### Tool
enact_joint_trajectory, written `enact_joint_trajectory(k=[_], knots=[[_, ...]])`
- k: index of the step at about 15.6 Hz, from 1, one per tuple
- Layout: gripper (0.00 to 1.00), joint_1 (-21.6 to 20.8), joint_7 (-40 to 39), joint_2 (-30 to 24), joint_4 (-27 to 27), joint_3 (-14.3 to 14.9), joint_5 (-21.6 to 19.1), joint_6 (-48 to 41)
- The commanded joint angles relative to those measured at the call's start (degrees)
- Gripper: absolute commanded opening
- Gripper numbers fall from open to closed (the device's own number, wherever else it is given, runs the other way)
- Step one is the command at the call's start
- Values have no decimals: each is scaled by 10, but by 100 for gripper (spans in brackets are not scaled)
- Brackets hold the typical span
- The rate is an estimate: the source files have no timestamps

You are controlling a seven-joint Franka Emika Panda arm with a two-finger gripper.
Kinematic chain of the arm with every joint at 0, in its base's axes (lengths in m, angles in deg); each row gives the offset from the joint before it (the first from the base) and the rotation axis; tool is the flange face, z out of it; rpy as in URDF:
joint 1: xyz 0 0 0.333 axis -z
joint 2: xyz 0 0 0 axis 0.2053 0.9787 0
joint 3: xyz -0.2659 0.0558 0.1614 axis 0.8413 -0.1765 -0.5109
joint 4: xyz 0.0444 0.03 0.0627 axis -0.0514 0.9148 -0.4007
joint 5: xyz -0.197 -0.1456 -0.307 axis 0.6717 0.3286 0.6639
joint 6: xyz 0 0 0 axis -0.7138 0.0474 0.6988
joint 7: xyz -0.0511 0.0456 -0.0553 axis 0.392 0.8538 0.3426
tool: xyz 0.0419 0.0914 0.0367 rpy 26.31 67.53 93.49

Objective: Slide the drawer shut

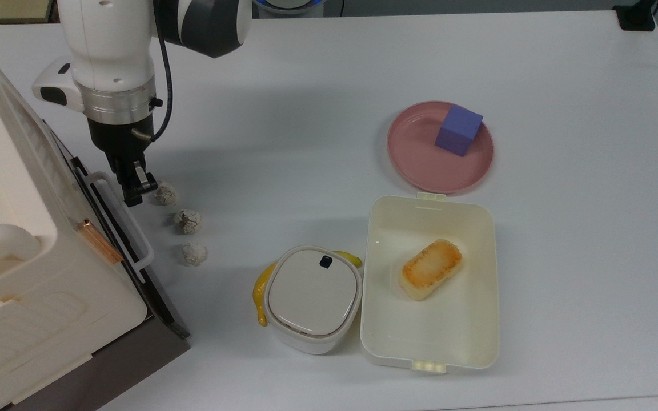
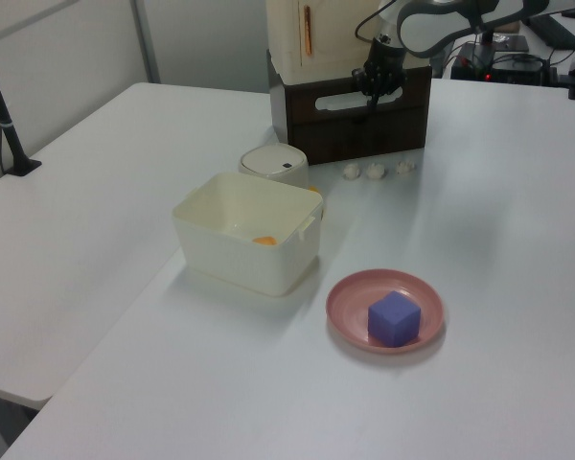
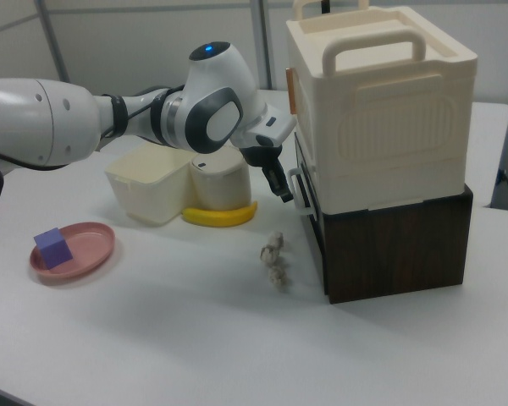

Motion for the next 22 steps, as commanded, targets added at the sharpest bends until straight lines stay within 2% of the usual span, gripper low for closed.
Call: enact_joint_trajectory(k=[1,3,6,9,10,11,12,13,16,22], knots=[[9,-32,-90,-42,12,16,8,-67],[13,-58,-171,-73,19,13,-4,-157],[24,-84,-275,-142,67,6,-23,-230],[37,-95,-352,-184,74,-22,-24,-288],[46,-100,-372,-193,76,-28,-24,-303],[60,-111,-389,-203,82,-30,-23,-310],[84,-121,-401,-212,88,-31,-23,-314],[100,-126,-409,-216,89,-31,-23,-317],[100,-127,-456,-214,90,-34,-22,-318],[100,-121,-460,-214,84,-33,-22,-330]])
